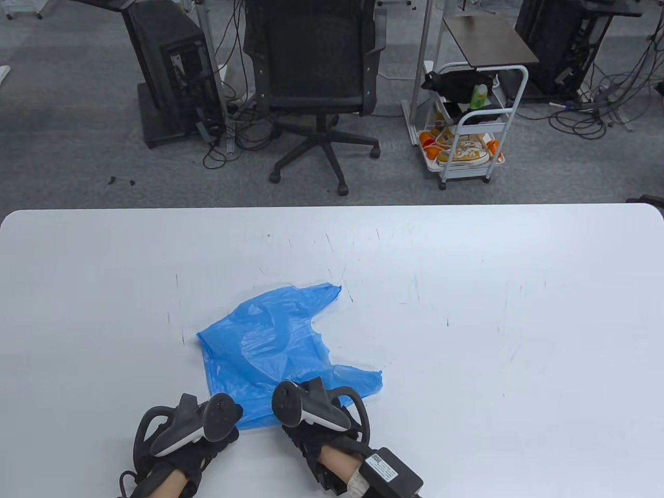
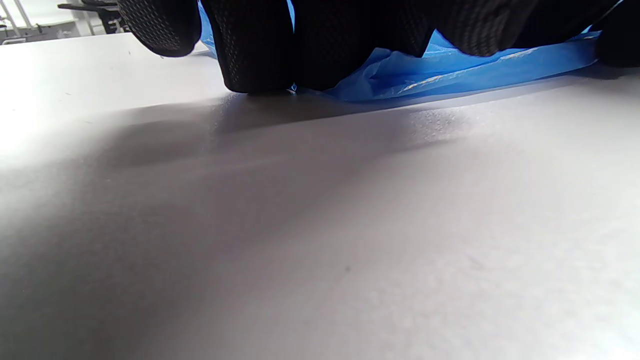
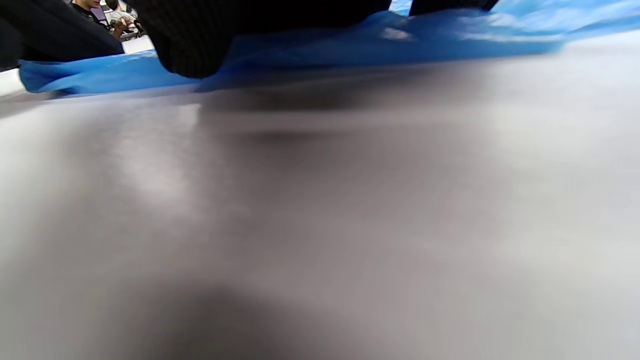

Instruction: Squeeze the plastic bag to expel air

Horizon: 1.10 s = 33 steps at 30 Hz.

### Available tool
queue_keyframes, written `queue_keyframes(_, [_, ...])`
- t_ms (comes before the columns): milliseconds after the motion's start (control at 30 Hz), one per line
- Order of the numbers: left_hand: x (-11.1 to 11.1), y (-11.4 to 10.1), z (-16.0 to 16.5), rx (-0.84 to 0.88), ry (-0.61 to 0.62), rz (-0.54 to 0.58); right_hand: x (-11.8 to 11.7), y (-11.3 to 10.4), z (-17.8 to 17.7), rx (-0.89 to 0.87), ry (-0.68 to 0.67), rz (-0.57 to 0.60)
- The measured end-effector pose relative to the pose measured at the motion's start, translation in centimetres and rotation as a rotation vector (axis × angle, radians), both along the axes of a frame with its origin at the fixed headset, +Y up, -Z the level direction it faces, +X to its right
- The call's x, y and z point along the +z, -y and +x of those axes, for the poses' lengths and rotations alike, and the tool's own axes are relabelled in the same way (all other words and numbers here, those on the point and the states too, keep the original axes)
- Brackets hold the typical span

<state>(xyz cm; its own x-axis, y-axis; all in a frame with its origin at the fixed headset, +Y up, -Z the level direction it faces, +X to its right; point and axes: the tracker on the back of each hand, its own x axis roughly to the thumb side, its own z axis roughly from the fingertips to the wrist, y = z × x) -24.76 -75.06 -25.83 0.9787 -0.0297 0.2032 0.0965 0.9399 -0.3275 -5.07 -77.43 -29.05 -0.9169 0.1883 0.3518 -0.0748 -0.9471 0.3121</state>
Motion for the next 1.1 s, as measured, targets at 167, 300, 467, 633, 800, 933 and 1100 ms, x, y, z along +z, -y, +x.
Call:
queue_keyframes(167, [0.0,0.0,-0.1,0.002,-0.007,0.001,-0.4,0.0,1.9,-0.017,0.052,-0.005])
queue_keyframes(300, [0.0,0.0,-0.2,-0.001,-0.013,0.003,-0.7,0.1,3.7,-0.014,0.106,0.003])
queue_keyframes(467, [0.0,-0.1,-0.5,-0.002,-0.028,0.000,-0.9,0.1,5.2,-0.011,0.144,0.003])
queue_keyframes(633, [0.0,-0.1,-0.9,0.008,-0.040,-0.001,-1.3,0.1,6.5,0.022,0.189,0.013])
queue_keyframes(800, [0.0,0.0,-0.5,-0.023,-0.022,0.013,-1.9,0.3,8.6,0.021,0.265,0.005])
queue_keyframes(933, [0.0,0.0,-0.5,-0.030,-0.023,0.016,-2.2,0.2,9.3,0.021,0.273,-0.003])
queue_keyframes(1100, [0.0,-0.3,-0.7,0.001,-0.038,0.066,-2.3,0.2,9.3,0.011,0.262,-0.013])
